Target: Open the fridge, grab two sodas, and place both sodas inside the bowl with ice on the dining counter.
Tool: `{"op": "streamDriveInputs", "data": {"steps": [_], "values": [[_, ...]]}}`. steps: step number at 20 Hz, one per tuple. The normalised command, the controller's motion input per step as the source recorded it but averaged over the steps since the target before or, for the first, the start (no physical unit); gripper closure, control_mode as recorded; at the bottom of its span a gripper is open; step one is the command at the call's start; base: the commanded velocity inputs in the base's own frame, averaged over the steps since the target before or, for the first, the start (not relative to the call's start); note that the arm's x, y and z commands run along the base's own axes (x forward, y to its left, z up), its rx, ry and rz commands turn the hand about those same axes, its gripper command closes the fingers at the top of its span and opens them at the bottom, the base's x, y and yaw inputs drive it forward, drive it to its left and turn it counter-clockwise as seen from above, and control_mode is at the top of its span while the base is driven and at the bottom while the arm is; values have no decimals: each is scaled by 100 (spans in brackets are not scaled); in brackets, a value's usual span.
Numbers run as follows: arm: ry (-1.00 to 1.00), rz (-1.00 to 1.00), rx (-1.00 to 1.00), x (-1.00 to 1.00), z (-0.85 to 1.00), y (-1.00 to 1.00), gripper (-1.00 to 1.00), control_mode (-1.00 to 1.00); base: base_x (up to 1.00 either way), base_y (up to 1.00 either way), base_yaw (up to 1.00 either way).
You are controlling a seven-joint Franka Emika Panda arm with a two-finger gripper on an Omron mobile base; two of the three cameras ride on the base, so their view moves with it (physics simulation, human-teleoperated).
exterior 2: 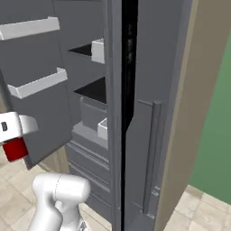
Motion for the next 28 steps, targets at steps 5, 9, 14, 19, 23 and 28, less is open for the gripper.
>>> {"op": "streamDriveInputs", "data": {"steps": [5,9,14,19,23,28], "values": [[0,0,0,0,0,0,100,100,-51,-47,51],[0,0,0,0,0,0,100,100,-55,-35,50],[0,0,0,0,0,0,100,100,-56,-29,50],[0,0,0,0,0,0,100,100,-57,-18,49],[0,0,0,0,0,0,100,100,-63,-4,46],[0,0,0,0,0,0,100,100,-70,20,40]]}}
